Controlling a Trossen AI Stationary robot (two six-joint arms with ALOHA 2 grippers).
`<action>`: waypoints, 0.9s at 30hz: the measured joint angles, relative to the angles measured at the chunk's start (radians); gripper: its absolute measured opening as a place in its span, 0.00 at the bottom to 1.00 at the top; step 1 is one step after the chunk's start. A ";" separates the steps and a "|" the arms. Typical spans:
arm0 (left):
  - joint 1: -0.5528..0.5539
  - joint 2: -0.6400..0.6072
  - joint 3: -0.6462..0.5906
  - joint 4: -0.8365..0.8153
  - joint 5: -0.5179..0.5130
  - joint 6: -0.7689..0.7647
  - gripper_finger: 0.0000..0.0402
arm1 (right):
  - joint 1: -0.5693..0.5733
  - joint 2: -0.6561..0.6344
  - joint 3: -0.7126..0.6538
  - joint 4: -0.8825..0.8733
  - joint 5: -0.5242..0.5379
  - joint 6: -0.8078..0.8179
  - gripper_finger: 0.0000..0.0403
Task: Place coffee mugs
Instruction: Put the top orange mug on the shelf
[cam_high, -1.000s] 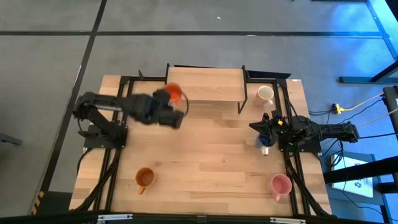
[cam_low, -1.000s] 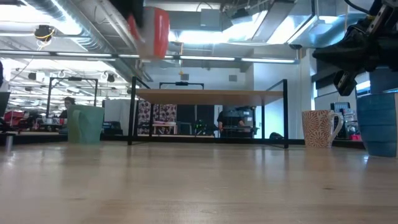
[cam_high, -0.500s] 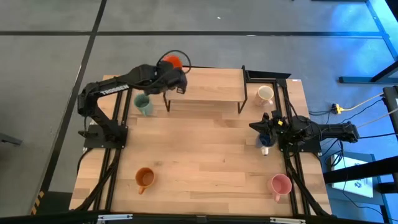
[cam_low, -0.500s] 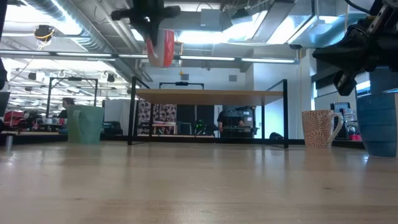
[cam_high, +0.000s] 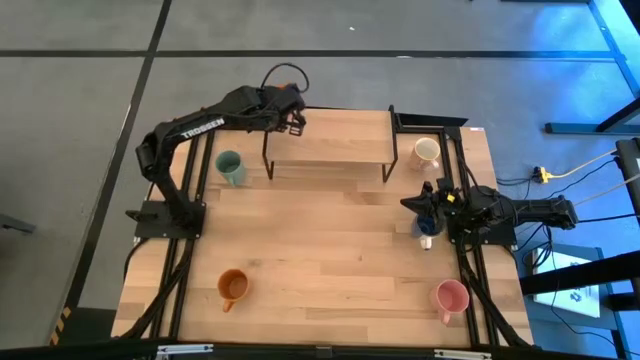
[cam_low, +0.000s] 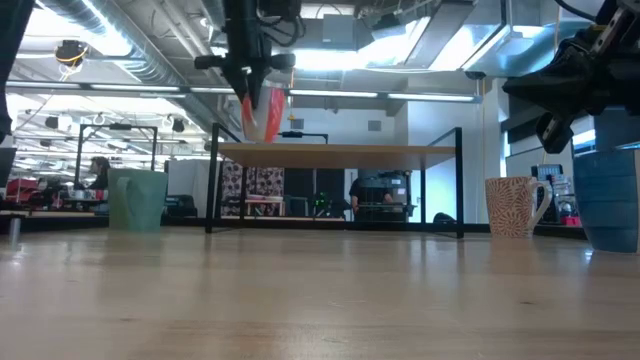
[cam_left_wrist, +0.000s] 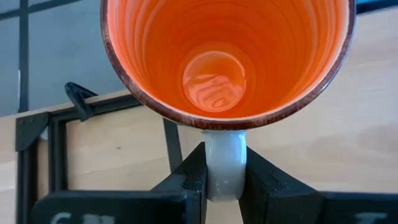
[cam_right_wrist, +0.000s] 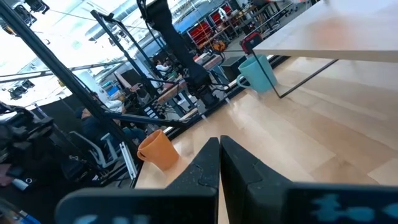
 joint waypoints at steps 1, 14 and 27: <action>0.007 0.003 0.000 0.016 0.009 0.002 0.12 | 0.000 0.000 0.000 0.000 -0.005 0.000 0.00; 0.063 0.016 -0.097 0.114 0.049 0.018 0.12 | 0.000 0.000 0.000 -0.002 -0.007 0.000 0.00; 0.054 0.016 -0.105 0.158 0.064 0.019 0.21 | 0.000 0.000 0.000 -0.002 -0.007 0.000 0.00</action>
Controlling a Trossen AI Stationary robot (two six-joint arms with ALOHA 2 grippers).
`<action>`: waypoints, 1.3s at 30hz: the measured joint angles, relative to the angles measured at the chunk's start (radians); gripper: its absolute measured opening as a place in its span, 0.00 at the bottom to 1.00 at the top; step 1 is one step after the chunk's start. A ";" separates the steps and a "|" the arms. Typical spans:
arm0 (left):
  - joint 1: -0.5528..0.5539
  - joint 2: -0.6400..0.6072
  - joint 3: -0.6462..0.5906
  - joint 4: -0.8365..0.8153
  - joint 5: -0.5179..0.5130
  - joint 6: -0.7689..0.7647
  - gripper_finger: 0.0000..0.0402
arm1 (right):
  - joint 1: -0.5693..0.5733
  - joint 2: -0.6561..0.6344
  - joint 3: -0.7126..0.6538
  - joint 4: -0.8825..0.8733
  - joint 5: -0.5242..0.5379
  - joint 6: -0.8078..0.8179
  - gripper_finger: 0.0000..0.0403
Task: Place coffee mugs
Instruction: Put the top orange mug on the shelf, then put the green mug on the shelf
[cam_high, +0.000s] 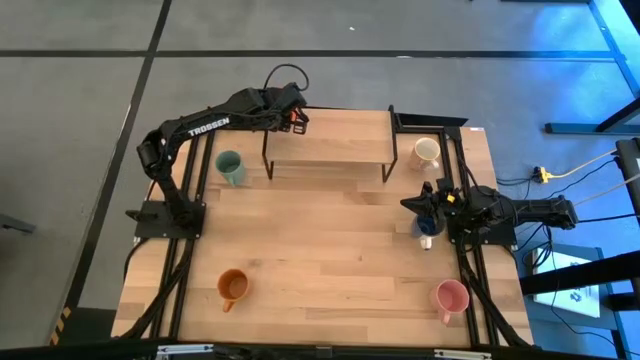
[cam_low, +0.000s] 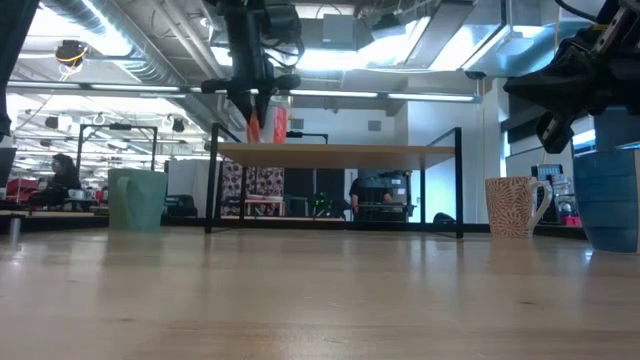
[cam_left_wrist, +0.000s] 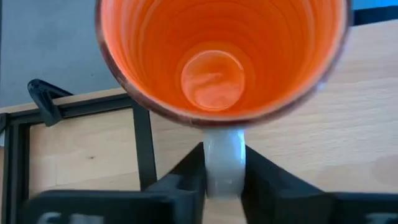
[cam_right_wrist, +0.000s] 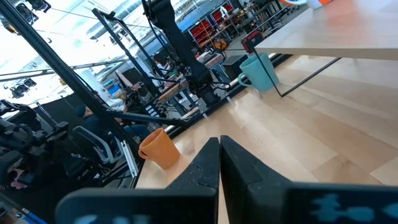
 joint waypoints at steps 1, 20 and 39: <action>-0.001 0.000 0.000 -0.001 0.000 0.000 0.25 | 0.000 0.000 0.000 0.000 0.000 0.000 0.00; -0.032 -0.119 0.000 -0.013 0.058 0.066 0.37 | 0.000 0.000 0.000 0.000 0.000 0.000 0.00; -0.383 -0.304 -0.029 0.003 0.334 0.349 0.38 | 0.001 0.012 0.025 0.069 0.046 0.115 0.00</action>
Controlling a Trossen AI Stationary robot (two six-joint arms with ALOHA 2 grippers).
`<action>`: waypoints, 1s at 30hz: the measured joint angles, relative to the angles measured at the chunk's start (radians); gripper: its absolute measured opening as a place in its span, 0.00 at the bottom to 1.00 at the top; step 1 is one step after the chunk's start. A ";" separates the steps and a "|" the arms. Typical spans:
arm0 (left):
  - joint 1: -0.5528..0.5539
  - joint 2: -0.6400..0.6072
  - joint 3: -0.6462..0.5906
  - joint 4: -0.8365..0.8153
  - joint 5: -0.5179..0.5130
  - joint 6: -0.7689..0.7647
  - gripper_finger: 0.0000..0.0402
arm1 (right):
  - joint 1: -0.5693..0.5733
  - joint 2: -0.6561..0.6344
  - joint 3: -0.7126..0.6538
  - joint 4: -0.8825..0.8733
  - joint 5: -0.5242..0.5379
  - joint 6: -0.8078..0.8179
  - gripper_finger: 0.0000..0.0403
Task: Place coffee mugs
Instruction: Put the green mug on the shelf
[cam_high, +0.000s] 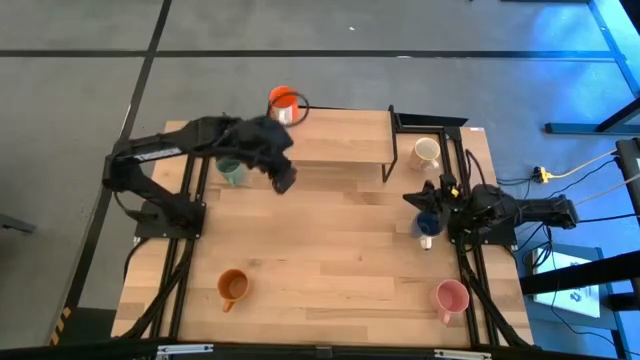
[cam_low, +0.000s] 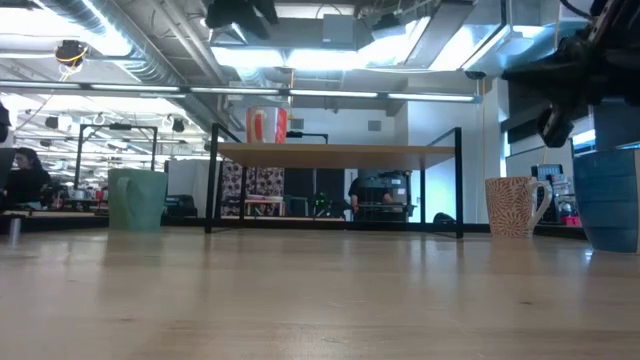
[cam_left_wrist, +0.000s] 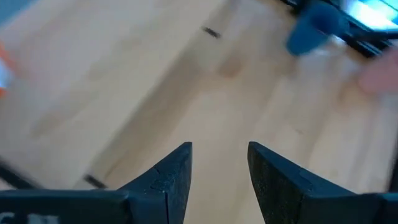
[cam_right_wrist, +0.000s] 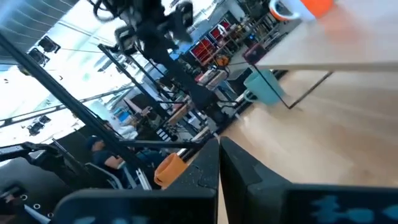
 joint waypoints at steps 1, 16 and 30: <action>-0.021 -0.016 -0.021 0.012 -0.004 -0.001 0.38 | 0.000 0.006 0.016 -0.001 0.000 -0.011 0.00; 0.019 -0.383 -0.455 -0.107 -0.263 -0.263 0.38 | -0.001 0.523 0.306 0.004 0.122 -0.084 0.00; 0.320 -0.379 -0.743 -0.079 -0.170 0.088 0.38 | -0.001 0.946 0.585 0.004 0.114 -0.112 0.00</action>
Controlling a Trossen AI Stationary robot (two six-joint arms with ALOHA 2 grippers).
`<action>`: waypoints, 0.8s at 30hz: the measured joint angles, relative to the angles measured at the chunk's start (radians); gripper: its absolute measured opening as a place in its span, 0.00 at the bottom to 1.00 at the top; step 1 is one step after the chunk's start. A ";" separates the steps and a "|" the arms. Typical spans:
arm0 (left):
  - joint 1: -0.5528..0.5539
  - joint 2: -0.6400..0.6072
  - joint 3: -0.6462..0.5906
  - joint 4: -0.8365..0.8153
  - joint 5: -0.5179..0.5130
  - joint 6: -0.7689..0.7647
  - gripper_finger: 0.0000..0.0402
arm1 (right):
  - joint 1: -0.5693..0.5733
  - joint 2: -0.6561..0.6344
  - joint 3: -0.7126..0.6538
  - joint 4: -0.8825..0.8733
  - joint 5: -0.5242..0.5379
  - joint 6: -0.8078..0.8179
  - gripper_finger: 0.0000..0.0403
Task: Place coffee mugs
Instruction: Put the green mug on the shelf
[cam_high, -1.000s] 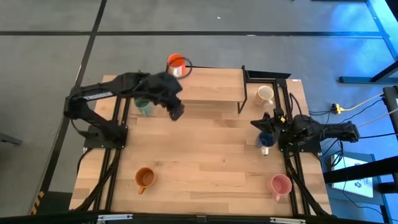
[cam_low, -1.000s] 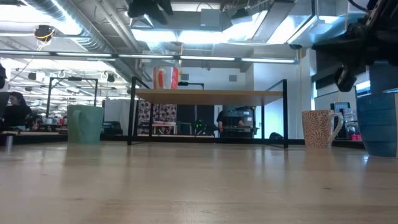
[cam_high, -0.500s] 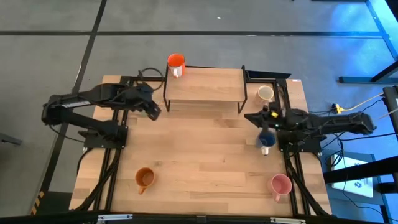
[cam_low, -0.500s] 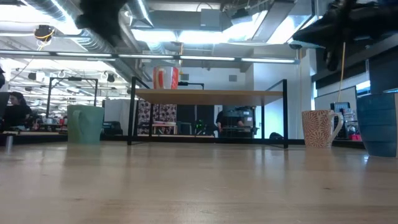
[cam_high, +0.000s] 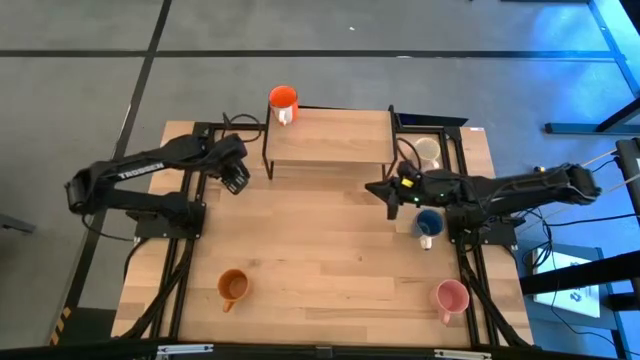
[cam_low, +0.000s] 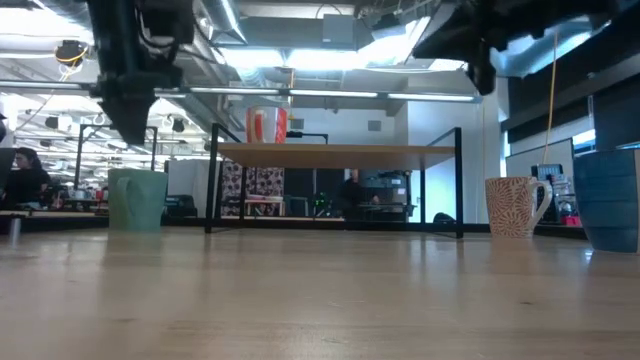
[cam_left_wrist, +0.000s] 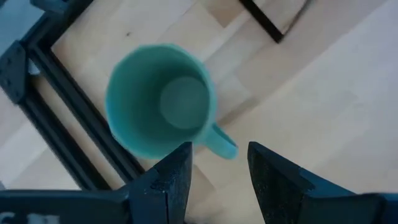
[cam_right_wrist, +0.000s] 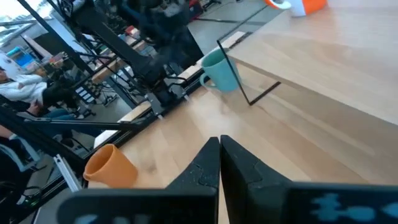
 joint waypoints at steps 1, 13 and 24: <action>0.016 0.004 -0.009 0.017 0.001 0.026 0.38 | 0.000 0.017 0.014 0.001 0.000 0.000 0.00; 0.116 0.104 -0.049 0.116 0.064 0.188 0.38 | 0.000 0.100 0.079 0.003 0.000 0.021 0.00; 0.127 0.218 -0.064 0.155 0.069 0.226 0.21 | 0.000 0.100 0.079 0.001 0.000 0.024 0.00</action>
